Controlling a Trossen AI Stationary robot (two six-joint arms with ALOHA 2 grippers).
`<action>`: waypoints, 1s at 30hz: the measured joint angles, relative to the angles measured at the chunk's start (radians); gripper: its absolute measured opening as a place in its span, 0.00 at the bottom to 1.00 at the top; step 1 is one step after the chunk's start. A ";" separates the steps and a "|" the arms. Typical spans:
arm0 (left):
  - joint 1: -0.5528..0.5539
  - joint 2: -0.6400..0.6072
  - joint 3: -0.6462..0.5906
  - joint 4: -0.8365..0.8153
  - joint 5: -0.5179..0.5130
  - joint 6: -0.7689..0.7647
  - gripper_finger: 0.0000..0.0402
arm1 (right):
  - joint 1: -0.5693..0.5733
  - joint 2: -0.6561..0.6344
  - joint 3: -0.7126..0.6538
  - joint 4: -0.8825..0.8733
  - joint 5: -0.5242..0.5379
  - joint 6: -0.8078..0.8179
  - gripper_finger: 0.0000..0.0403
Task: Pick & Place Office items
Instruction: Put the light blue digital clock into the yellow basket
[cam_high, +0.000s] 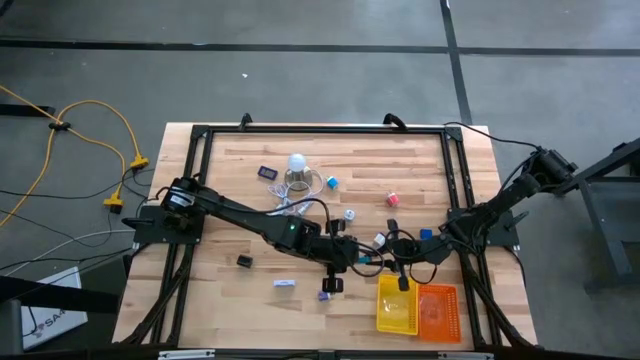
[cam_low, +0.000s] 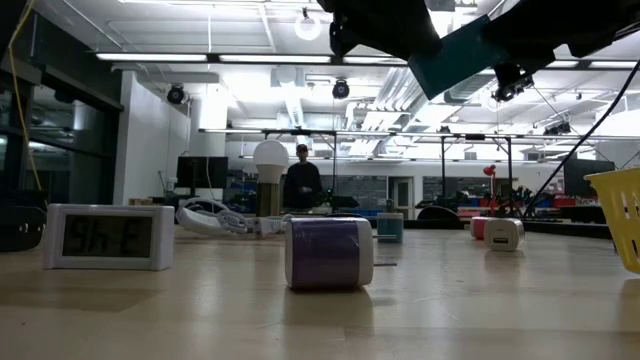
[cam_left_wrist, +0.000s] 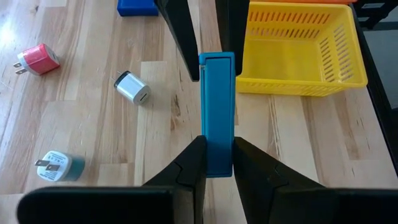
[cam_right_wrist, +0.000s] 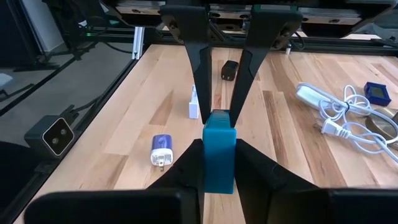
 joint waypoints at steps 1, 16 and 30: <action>0.000 0.000 0.000 0.001 0.000 -0.001 0.17 | 0.000 0.000 0.000 0.000 0.000 0.000 0.14; 0.000 0.000 0.000 0.010 0.000 -0.002 0.17 | 0.000 0.000 0.000 -0.001 -0.003 0.000 0.13; -0.005 0.000 0.000 0.017 -0.004 0.012 0.37 | 0.000 0.000 0.000 -0.015 -0.026 0.000 0.13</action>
